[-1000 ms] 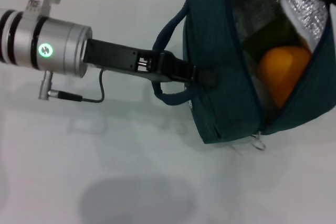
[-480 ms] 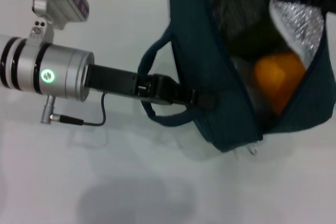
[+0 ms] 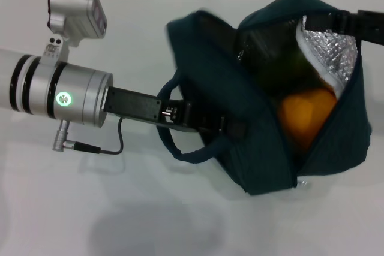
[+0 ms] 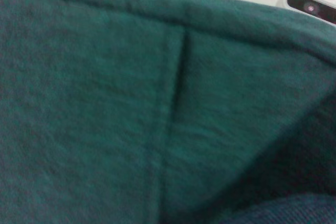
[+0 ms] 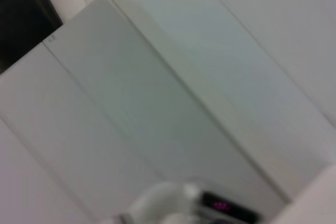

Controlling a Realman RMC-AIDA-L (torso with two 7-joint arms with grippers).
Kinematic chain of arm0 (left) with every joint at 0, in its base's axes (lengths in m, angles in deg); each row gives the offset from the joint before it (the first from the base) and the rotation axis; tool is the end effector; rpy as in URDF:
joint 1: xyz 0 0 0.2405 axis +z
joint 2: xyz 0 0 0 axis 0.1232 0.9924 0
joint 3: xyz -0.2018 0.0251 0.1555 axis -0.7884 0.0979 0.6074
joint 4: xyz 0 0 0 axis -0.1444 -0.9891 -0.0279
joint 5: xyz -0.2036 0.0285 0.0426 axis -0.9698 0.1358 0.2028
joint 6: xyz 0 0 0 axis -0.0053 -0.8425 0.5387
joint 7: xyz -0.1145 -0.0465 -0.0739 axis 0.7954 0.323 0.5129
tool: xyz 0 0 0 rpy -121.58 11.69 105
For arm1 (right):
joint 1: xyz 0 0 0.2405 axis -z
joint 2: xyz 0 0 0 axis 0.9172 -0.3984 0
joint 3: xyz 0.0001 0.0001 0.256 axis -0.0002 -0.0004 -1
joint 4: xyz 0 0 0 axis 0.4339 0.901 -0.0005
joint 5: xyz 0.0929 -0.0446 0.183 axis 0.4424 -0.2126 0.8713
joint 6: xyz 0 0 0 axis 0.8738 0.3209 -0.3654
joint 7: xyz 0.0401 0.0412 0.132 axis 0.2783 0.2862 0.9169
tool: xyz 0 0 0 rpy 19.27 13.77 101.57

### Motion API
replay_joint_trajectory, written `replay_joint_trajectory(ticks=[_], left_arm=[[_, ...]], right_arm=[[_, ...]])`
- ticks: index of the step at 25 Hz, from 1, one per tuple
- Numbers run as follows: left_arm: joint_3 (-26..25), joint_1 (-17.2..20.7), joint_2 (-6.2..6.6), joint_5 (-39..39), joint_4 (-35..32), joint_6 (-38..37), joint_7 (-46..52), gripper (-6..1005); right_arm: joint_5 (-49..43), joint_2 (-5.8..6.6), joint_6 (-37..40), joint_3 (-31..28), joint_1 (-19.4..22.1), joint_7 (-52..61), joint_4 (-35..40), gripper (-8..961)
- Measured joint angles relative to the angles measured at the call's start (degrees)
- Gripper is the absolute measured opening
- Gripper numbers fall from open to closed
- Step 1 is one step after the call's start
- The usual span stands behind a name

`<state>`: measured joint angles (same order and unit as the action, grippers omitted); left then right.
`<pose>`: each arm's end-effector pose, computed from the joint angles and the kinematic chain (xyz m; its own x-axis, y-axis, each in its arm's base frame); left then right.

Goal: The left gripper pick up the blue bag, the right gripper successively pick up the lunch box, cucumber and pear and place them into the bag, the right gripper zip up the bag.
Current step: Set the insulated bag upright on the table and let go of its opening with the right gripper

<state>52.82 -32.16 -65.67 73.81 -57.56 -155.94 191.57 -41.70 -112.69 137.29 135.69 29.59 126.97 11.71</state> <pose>-0.1875 0.3144 -0.0222 0.4281 0.8863 0.1767 0.7117 -0.4512 0.5384 0.1685 0.3454 0.0671 0.5232 -0.5802 -0.6242 -0.4523 -0.8098 0.3737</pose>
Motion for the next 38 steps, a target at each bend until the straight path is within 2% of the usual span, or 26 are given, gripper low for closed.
replay_joint_trajectory(ticks=[3, 5, 7, 8, 11, 15, 37, 38], left_arm=[[0.1, 0.3, 0.0, 0.1, 0.1, 0.1, -0.1, 69], [0.1, 0.3, 0.01, 0.2, 0.1, 0.2, -0.1, 69], [0.1, 0.4, 0.02, 0.2, 0.1, 0.2, -0.2, 69], [0.1, 0.3, 0.02, 0.2, 0.1, 0.2, -0.2, 68], [-0.2, 0.1, 0.18, 0.2, 0.1, 0.2, -0.1, 68], [0.1, -0.6, 0.34, 0.2, 0.1, 1.0, -0.2, 75], [-0.4, -1.6, 0.68, -1.1, -0.2, 1.0, 0.1, 167], [-0.4, -1.5, 0.63, -1.3, -0.2, 1.0, 0.0, 226]], right_arm=[[1.9, -0.63, 3.1, -0.3, 1.1, 0.2, 2.7, 12], [0.6, -0.81, 0.9, 0.1, 2.2, 0.6, 3.6, 12], [-2.6, -0.39, -3.3, 0.3, 2.5, 1.0, 1.1, 12], [-4.7, 0.38, -5.3, 0.3, 2.1, 1.0, -2.9, 12], [-5.0, 0.68, -4.8, 0.3, 2.0, 0.7, -4.4, 12], [-5.0, 0.39, -4.6, 0.3, 2.7, 0.8, -4.5, 11], [-3.5, 1.01, -6.9, -1.2, 2.6, 1.2, -5.4, 11], [-3.5, 1.02, -6.9, -1.2, 2.6, 1.2, -5.4, 11]])
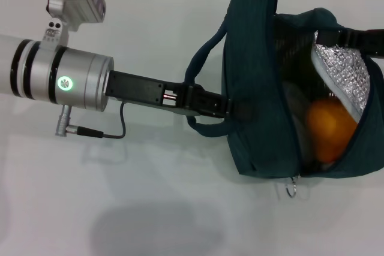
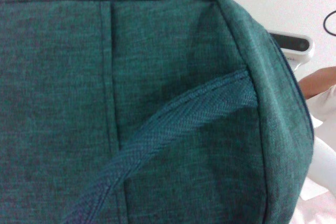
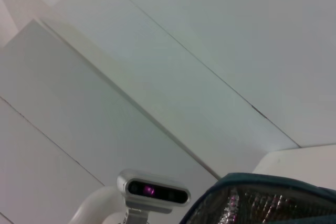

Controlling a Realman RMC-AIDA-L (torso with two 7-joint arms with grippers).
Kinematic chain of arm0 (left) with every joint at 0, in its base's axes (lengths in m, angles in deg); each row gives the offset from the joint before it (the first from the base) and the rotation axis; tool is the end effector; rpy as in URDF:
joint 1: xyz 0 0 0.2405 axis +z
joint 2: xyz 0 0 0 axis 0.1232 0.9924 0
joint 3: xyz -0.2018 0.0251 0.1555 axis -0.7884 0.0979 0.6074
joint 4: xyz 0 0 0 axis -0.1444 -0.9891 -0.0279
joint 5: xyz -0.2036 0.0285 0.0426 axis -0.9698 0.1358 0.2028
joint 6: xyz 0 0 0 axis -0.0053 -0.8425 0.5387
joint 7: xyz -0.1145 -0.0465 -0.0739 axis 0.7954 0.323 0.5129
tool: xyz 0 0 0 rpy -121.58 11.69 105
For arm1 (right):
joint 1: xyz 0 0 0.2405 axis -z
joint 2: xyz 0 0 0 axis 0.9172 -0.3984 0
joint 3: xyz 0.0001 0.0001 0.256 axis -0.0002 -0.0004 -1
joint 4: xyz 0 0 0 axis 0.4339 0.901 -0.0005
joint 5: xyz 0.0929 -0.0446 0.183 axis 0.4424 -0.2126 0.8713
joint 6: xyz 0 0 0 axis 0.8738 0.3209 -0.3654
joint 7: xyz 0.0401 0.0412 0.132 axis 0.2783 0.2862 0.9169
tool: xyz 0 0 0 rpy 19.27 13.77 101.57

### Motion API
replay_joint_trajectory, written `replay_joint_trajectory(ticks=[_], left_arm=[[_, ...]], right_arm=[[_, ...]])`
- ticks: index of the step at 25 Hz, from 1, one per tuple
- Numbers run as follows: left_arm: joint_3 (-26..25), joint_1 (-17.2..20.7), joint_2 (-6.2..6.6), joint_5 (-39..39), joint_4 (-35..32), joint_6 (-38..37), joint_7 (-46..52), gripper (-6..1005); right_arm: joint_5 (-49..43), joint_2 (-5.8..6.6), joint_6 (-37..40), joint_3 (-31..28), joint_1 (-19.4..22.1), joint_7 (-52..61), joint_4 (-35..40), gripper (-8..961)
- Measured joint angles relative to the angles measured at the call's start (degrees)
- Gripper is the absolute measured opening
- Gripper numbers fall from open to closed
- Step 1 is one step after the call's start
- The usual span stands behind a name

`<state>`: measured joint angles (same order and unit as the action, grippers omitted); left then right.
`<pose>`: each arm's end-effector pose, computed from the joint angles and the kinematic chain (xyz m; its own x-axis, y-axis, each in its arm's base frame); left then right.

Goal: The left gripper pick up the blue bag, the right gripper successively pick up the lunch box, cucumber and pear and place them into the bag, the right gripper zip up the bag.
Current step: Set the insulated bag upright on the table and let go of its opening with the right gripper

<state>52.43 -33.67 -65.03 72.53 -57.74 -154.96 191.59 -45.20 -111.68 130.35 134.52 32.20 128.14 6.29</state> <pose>-0.1794 0.3256 -0.0164 0.4396 0.8728 0.2121 0.7010 -0.4810 0.5265 0.2090 0.3498 0.0572 0.4116 -0.6823 -0.6042 -0.6381 -0.6891 0.3434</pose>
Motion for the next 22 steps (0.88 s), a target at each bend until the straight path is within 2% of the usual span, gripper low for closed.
replay_joint_trajectory(ticks=[3, 12, 17, 22], left_arm=[[0.0, -0.1, -0.17, -0.6, 0.2, -0.1, -0.1, 402], [0.0, -0.2, -0.67, -1.9, 0.1, -0.2, -0.2, 445], [0.6, -0.4, -1.78, -0.3, 0.3, 2.6, -0.2, 458], [1.2, -0.3, -1.8, -0.1, 0.9, 5.4, -0.2, 452]], right_arm=[[-0.1, 0.0, 0.0, 0.1, 0.2, 0.0, 0.0, 11], [-0.2, -0.2, 1.0, 0.1, 0.6, 0.2, -0.2, 11], [-0.2, -0.33, 1.0, 0.1, 0.6, 0.2, -0.2, 11], [-0.2, -0.2, 0.6, 0.1, 0.5, 0.1, -0.2, 12]])
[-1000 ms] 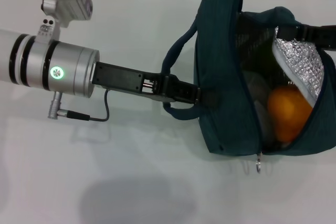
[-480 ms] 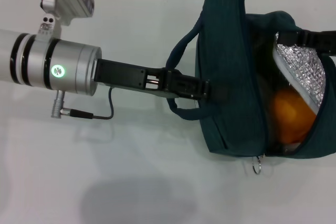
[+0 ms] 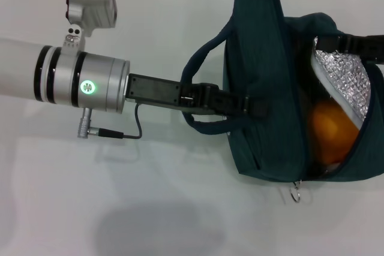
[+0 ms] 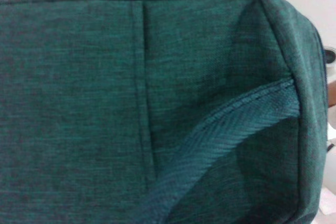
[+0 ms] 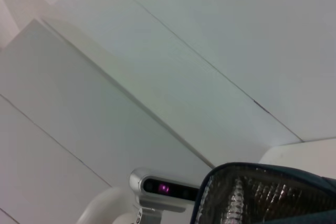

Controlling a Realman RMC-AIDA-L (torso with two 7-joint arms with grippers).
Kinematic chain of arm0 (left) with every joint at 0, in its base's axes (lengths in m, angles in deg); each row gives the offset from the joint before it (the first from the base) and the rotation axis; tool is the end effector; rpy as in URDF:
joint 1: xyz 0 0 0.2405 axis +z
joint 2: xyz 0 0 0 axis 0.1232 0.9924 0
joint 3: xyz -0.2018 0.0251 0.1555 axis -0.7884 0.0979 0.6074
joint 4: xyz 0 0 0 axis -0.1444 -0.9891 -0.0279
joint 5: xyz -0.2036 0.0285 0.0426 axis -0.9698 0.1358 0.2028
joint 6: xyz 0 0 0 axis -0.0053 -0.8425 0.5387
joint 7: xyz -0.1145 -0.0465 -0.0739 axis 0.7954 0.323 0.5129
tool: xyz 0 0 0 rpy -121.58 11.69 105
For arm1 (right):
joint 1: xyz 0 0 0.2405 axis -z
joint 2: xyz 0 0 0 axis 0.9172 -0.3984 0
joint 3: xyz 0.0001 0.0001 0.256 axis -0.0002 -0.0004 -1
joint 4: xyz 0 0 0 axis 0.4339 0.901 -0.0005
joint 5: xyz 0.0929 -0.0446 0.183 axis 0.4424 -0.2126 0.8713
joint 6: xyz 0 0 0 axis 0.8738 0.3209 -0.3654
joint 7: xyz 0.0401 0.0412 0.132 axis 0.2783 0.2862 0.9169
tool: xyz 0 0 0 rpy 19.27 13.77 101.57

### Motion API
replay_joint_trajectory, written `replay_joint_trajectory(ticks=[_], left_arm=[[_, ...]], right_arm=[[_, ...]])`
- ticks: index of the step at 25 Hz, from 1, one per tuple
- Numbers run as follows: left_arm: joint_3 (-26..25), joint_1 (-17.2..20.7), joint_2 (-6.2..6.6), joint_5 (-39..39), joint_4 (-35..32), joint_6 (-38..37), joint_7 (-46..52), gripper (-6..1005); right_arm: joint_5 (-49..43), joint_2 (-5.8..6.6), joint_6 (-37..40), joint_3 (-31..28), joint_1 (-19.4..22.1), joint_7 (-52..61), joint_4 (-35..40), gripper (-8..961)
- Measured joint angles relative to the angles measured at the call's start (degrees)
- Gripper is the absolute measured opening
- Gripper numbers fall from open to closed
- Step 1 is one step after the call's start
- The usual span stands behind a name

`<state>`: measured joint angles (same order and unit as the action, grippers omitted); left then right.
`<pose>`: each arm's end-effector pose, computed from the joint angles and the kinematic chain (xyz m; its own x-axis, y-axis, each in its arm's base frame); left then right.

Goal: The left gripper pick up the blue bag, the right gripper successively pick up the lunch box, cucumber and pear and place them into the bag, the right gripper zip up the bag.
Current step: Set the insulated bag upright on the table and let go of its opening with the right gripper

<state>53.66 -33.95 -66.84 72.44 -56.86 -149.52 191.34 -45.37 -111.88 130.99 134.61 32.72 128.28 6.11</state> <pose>-0.1769 0.3298 -0.0356 0.4116 0.8821 0.2290 0.7308 -0.4696 0.4954 0.2115 0.3456 0.0550 0.4053 -0.6934 -0.5957 -0.6396 -0.6807 0.3572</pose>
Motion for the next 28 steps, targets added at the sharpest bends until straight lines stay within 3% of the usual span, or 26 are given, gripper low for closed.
replay_joint_trajectory(ticks=[4, 10, 12, 16, 23, 28], left_arm=[[0.0, -0.1, 0.11, -0.1, -0.2, 0.5, -1.0, 447], [-0.5, -0.2, 0.37, -0.7, -0.3, 0.9, -3.7, 319], [-0.5, -0.3, 0.43, -0.8, -0.3, 0.5, -3.5, 125], [-0.5, -0.4, 0.96, -2.2, -0.3, -1.1, -2.2, 102], [-0.5, -0.4, 1.82, -3.5, -0.3, -2.5, -0.1, 61], [-0.5, -0.2, 1.91, -3.2, 0.0, -2.5, -0.1, 65]], right_arm=[[0.0, 0.03, -0.3, 0.0, -0.1, -0.2, 0.0, 12], [-0.1, 0.02, -1.1, 0.0, 0.0, -0.2, -0.3, 12], [-0.1, 0.12, -1.2, -0.2, 0.1, -0.3, -0.8, 12], [0.7, 0.37, 0.2, -0.6, 0.0, 0.0, -0.7, 12], [10.8, 2.32, 10.3, -0.8, -0.6, 2.1, -0.1, 11], [11.3, 3.13, 7.2, -0.2, -0.8, 2.2, -1.7, 12]])
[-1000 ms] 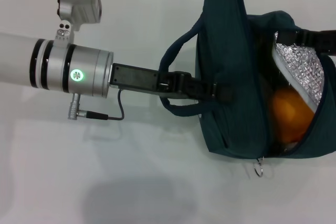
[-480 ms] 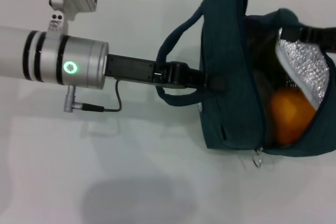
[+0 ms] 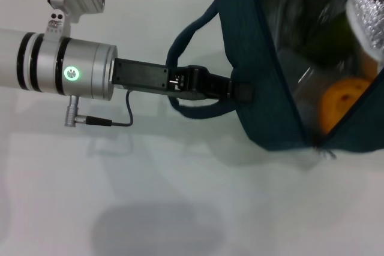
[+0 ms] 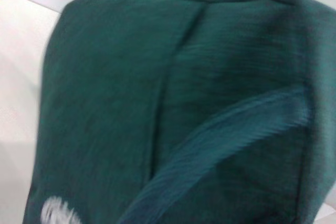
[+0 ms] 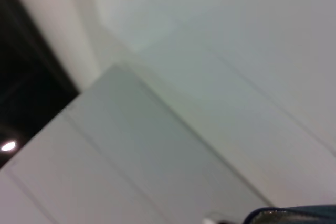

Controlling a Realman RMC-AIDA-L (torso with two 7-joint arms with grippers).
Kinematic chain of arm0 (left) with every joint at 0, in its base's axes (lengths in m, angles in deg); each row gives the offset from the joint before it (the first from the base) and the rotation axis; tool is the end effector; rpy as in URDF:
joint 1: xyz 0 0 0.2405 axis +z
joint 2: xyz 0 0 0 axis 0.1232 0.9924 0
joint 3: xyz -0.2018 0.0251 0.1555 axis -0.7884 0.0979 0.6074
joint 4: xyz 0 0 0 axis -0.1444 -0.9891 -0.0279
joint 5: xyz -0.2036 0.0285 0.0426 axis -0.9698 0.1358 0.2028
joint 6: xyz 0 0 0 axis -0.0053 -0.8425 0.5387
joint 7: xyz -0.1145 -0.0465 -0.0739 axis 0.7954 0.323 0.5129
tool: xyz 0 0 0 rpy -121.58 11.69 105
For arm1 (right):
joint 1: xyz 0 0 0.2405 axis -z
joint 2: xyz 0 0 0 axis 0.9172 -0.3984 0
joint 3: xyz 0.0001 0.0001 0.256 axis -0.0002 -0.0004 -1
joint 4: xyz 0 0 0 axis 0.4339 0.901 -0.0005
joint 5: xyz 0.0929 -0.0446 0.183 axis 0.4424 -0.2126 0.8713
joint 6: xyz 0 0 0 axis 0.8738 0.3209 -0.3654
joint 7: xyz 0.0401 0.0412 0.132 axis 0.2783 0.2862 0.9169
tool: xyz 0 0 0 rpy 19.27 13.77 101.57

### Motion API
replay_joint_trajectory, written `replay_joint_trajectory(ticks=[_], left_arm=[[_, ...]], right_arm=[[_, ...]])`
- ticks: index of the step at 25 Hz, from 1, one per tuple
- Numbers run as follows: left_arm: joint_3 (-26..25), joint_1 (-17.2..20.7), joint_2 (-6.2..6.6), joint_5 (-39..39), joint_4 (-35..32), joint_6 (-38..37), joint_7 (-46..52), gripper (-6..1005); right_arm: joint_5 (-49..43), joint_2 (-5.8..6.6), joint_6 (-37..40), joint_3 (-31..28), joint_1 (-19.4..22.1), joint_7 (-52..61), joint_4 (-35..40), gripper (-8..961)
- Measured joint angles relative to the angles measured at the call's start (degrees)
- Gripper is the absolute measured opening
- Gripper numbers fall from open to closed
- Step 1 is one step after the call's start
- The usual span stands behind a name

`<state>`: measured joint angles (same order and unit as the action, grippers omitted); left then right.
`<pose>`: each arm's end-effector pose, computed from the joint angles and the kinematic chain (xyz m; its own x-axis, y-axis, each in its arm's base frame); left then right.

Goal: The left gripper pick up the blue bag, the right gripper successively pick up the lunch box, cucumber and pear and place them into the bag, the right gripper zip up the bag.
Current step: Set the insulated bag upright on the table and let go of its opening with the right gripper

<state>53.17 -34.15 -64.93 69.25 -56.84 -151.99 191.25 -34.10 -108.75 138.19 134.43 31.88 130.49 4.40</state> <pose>-0.1745 0.3348 -0.0173 0.4130 0.8712 0.2654 0.6990 -0.4900 0.5209 0.1948 0.3435 0.0936 0.3426 -0.6550 -0.6735 -0.5107 -0.7315 0.4517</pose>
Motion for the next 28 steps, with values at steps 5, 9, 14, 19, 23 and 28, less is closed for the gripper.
replay_joint_trajectory(ticks=[5, 9, 14, 19, 23, 28], left_arm=[[0.0, 0.3, 0.51, -0.1, 0.1, -0.1, 0.0, 69], [0.0, 0.2, 0.66, -0.5, 0.1, -0.4, 0.1, 72], [0.0, 0.0, 0.8, -1.8, -0.3, -2.0, 0.5, 76], [0.3, 0.3, 1.1, -1.4, 0.3, -1.2, 0.4, 80], [0.4, 0.9, 0.97, -1.2, 0.6, -0.7, 0.1, 83], [0.1, 2.0, 0.91, -0.3, 0.6, 0.3, -0.6, 87]], right_arm=[[-4.8, -0.24, -3.7, 0.1, -0.3, -0.1, -0.9, 12], [-8.5, -0.77, -6.2, 0.1, -0.4, 0.0, -1.1, 12], [-11.1, -1.78, -7.4, 0.3, -1.3, 0.0, -1.3, 14], [-11.2, -2.01, -9.3, 1.7, -1.8, 0.0, -1.3, 20], [-11.2, -2.03, -10.8, 2.2, -1.8, 0.0, -1.3, 25], [-10.2, -2.07, -11.8, 0.2, -0.9, -1.0, -1.2, 32]])
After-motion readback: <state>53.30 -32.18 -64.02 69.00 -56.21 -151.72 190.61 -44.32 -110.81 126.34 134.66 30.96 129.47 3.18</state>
